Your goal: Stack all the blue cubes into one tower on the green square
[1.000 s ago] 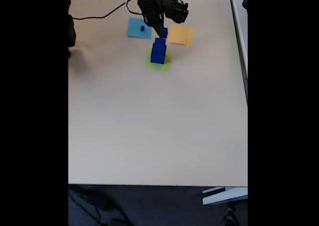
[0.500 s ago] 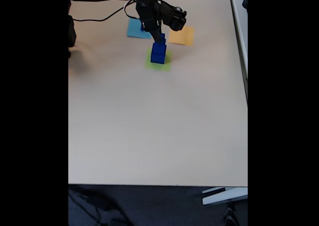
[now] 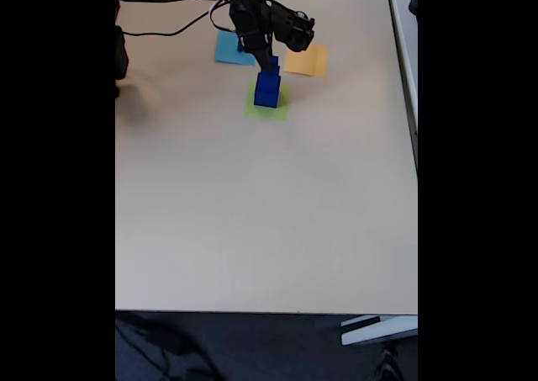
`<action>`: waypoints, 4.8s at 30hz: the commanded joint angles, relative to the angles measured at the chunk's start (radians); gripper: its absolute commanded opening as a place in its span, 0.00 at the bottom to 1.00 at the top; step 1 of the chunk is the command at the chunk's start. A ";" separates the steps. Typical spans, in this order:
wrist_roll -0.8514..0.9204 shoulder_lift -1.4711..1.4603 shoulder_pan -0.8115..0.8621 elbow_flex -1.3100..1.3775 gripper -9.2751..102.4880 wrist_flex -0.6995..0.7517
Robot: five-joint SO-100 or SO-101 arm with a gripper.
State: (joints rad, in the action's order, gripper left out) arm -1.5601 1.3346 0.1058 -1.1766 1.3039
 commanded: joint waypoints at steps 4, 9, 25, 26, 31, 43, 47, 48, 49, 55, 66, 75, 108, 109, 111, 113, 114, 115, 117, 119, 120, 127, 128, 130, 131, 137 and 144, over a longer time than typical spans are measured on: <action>0.002 0.067 0.006 0.032 0.13 -0.020; 0.005 0.057 0.008 0.035 0.13 -0.026; 0.011 0.017 0.011 0.066 0.13 -0.044; 0.012 0.015 0.011 0.066 0.13 -0.048; 0.008 0.012 0.009 0.064 0.13 -0.049; 0.002 0.012 0.003 0.028 0.12 -0.061; 0.002 0.014 0.003 0.011 0.12 -0.067; 0.003 0.017 0.003 0.008 0.12 -0.067; 0.003 0.018 0.005 0.003 0.12 -0.067; 0.000 0.037 0.008 -0.017 0.12 -0.063; -0.011 0.041 0.006 -0.034 0.12 -0.063; -0.009 0.043 0.005 -0.035 0.12 -0.061; -0.023 0.046 -0.011 -0.037 0.21 -0.066; -0.025 0.044 -0.011 -0.037 0.21 -0.066; -0.025 0.044 -0.012 -0.037 0.22 -0.067; -0.026 0.044 -0.014 -0.035 0.22 -0.069; -0.028 0.044 -0.014 -0.035 0.22 -0.069; -0.029 0.044 -0.015 -0.034 0.22 -0.071; -0.032 0.043 -0.018 -0.029 0.22 -0.072; -0.040 0.041 -0.021 -0.028 0.22 -0.072; -0.044 0.041 -0.023 -0.028 0.22 -0.072; -0.038 0.026 -0.034 0.049 0.28 -0.074; -0.038 0.026 -0.035 0.055 0.28 -0.074; -0.040 0.026 -0.035 0.067 0.29 -0.072; -0.040 0.026 -0.035 0.071 0.29 -0.074; -0.035 0.029 -0.035 0.075 0.30 -0.094; -0.043 0.035 -0.046 0.141 0.33 -0.152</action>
State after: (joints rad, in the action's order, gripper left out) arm -1.5984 1.3330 0.0706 -1.1259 1.1904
